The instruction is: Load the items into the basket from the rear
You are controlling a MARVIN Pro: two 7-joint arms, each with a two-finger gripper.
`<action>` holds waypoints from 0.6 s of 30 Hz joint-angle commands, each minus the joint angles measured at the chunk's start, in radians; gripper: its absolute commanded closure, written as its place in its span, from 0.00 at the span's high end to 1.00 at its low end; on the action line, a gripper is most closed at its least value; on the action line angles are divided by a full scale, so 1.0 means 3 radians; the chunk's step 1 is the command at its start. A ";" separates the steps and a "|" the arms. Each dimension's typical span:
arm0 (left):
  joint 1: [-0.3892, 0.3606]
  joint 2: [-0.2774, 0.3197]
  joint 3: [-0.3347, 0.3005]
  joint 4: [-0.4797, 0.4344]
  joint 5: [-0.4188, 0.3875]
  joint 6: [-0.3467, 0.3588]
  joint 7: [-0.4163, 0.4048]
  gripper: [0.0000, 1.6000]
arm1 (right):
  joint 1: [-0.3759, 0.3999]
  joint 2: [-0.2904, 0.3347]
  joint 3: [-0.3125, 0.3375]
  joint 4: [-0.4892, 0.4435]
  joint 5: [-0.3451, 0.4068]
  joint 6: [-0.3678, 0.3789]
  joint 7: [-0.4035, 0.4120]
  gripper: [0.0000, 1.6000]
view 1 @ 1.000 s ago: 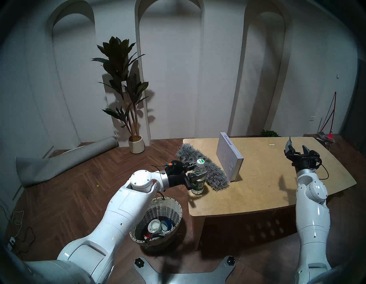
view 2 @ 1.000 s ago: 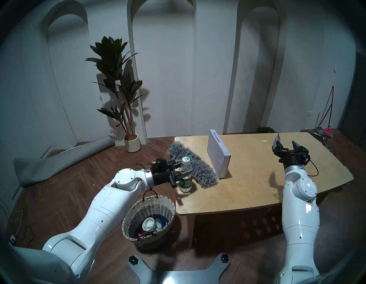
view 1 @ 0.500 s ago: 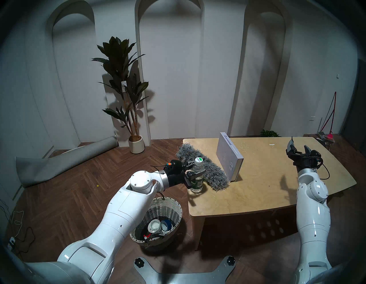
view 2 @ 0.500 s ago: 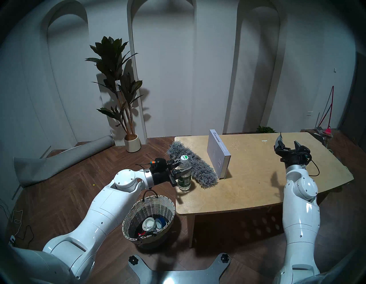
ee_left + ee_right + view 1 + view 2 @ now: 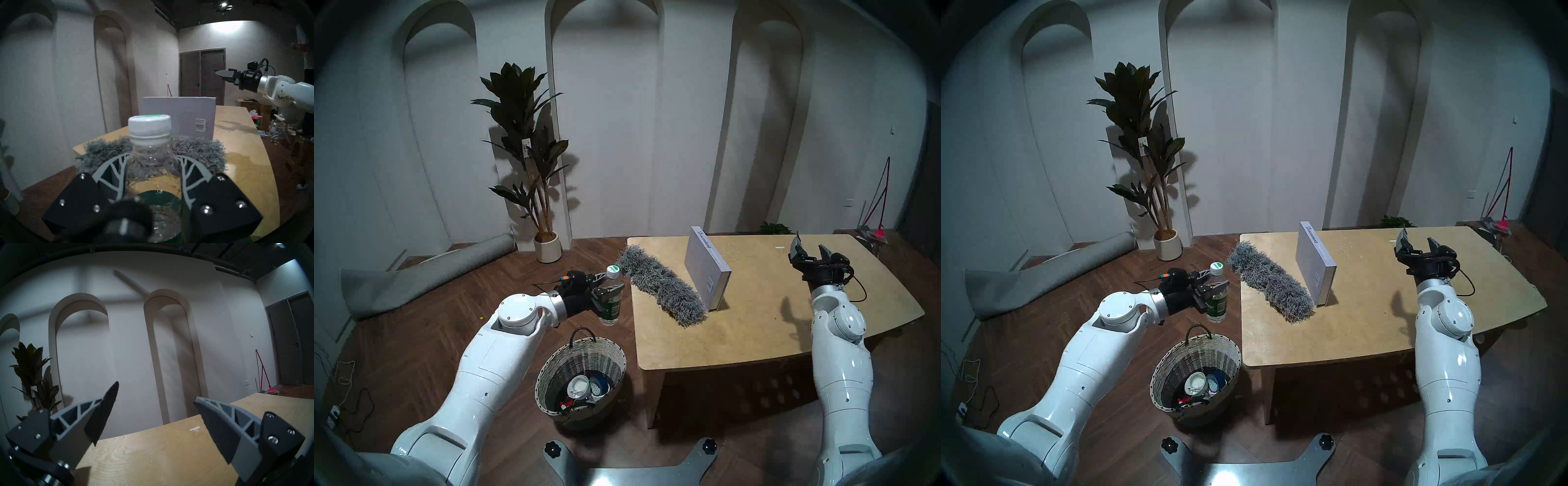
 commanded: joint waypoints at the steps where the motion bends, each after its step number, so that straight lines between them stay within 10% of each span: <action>1: 0.0178 0.0127 -0.0191 -0.0229 -0.0088 0.0045 0.0071 0.00 | 0.0063 -0.0041 -0.0090 -0.0137 -0.0021 -0.0038 0.0018 1.00; 18: 0.0088 -0.0228 -0.0383 0.0374 -0.0109 -0.0669 0.0525 0.00 | -0.0007 -0.0093 -0.0134 -0.0297 -0.0111 -0.0031 -0.0001 1.00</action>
